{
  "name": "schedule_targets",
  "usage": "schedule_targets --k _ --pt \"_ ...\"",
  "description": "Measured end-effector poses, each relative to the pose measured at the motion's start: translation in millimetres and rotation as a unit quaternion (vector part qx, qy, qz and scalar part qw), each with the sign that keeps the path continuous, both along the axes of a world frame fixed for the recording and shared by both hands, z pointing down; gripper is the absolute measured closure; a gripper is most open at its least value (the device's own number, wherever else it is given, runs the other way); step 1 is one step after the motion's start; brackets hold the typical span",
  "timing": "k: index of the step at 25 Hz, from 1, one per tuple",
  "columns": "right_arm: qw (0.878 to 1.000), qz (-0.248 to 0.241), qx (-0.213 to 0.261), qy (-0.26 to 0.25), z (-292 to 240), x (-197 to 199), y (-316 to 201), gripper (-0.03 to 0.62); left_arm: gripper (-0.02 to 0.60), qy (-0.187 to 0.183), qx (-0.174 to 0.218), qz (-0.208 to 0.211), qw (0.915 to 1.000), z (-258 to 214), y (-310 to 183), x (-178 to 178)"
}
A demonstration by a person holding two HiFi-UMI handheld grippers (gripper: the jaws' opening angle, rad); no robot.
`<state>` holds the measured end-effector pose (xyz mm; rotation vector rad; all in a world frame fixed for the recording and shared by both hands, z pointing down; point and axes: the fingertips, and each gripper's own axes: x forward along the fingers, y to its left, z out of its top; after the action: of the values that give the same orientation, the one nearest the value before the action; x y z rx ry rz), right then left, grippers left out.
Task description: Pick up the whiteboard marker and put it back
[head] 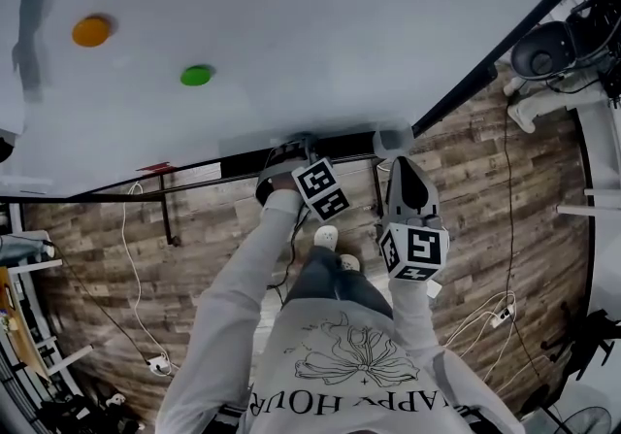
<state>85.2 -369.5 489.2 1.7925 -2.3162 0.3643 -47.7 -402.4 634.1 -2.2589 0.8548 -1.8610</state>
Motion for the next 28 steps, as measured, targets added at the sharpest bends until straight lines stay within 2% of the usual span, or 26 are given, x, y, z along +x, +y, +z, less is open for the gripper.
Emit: schedule_targets --k 13,19,28 --pt "1.0 0.0 -0.005 -0.001 2.3 -1.2 0.2 0.589 0.46 -0.013 -0.046 0.004 0.9988 9.5 1.6 4.8" --pt "1.0 0.003 -0.005 0.0 3.0 -0.6 2.6 0.589 0.512 -0.053 -0.026 0.021 0.998 19.0 -1.5 -2.5" --pt "1.0 0.006 -0.005 -0.001 1.6 0.7 2.7 0.589 0.517 -0.016 -0.014 0.004 0.9998 15.7 -4.7 0.1"
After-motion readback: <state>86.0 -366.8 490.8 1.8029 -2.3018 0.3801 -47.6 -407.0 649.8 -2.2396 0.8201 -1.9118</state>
